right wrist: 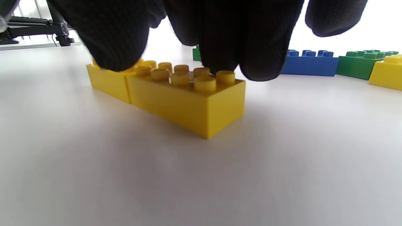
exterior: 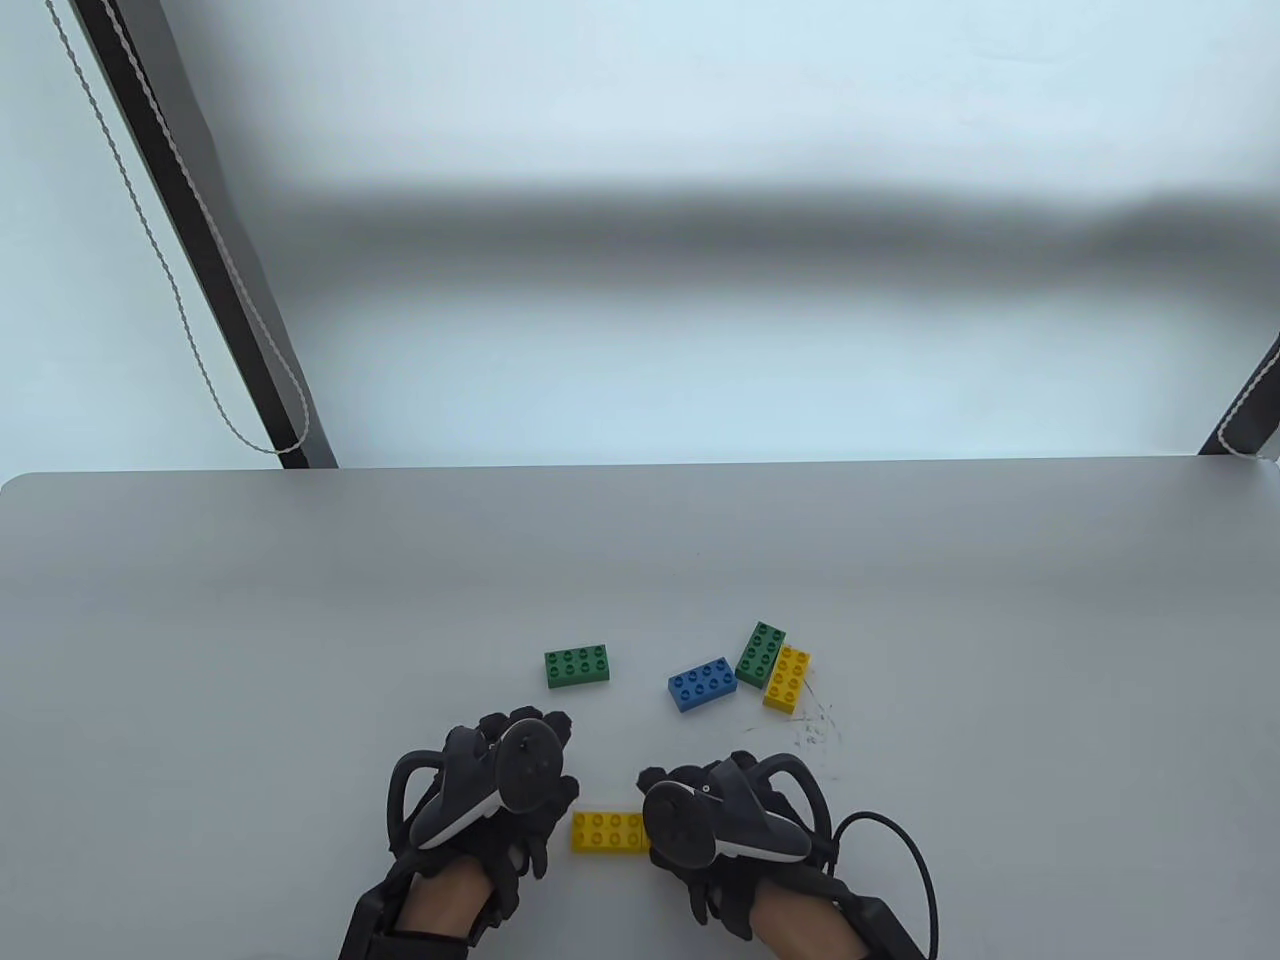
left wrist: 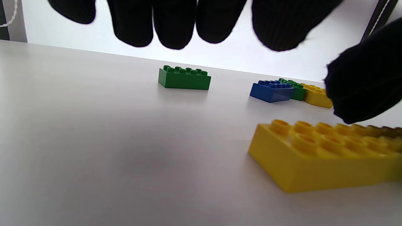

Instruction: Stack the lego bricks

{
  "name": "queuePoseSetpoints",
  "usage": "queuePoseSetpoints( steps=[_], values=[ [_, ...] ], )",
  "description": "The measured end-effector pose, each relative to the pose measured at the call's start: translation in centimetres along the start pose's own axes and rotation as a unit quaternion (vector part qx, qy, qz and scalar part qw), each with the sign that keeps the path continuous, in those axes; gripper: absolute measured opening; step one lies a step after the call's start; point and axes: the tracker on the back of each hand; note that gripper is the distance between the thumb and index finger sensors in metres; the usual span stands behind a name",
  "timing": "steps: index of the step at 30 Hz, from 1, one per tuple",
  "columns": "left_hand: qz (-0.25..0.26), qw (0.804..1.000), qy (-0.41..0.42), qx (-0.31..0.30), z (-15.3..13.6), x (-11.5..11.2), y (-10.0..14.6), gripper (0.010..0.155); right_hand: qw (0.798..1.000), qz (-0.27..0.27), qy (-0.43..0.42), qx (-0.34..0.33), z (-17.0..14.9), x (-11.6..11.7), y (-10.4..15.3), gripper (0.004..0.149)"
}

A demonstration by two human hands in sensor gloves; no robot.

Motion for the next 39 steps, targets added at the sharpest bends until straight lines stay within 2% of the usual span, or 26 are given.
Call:
queuePoseSetpoints(
  steps=[9, 20, 25, 31, 39],
  values=[
    [-0.015, 1.000, 0.001, 0.019, -0.2, 0.0, -2.4, 0.073, 0.999, -0.025, -0.024, 0.033, -2.1, -1.2, 0.4, 0.073],
    [-0.039, 0.996, -0.050, 0.060, -0.2, 1.3, -7.3, 0.076, 0.997, -0.028, -0.034, 0.055, -4.0, -1.3, 0.7, 0.075],
    [-0.056, 0.993, -0.050, 0.096, -1.3, 1.6, -9.5, 0.076, 0.997, -0.031, -0.039, 0.058, -4.4, -1.4, 0.7, 0.075],
    [-0.073, 0.990, -0.033, 0.117, -2.5, 1.1, -11.0, 0.076, 0.997, -0.032, -0.041, 0.058, -4.5, -1.4, 0.6, 0.076],
    [-0.083, 0.989, -0.024, 0.124, -2.5, 0.4, -12.3, 0.074, 0.997, -0.031, -0.042, 0.056, -4.5, -1.5, 0.6, 0.076]
  ],
)
Point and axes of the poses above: the tracker on the back of each hand, its own z axis roughly to the thumb side, its own y axis roughly from the fingertips to the wrist, x = y × z, and after that the axes turned 7 degrees about -z, right-handed
